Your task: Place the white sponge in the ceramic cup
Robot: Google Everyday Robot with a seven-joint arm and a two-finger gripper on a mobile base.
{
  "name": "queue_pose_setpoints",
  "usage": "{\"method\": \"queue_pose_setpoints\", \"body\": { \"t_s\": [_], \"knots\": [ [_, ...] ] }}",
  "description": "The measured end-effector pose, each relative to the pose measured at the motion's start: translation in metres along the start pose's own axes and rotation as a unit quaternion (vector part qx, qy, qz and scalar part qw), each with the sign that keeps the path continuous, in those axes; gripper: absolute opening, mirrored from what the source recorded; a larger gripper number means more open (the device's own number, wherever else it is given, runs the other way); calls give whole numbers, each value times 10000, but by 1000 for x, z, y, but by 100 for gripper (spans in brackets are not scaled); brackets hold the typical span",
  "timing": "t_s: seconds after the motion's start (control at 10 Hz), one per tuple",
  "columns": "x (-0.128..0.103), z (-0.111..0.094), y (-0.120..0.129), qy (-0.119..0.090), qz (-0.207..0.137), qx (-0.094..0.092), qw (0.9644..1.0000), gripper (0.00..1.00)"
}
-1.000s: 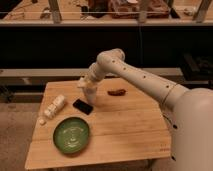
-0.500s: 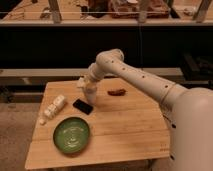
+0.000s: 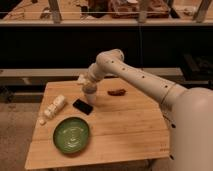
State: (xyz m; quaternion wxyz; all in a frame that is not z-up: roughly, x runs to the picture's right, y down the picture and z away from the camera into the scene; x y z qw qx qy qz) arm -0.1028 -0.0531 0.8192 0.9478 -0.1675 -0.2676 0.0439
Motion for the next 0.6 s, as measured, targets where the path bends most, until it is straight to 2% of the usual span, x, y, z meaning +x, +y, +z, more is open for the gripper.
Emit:
{"method": "queue_pose_setpoints", "body": {
  "t_s": [0.6],
  "knots": [
    [1, 3, 0, 10, -12, 8, 10000, 51]
  ]
}}
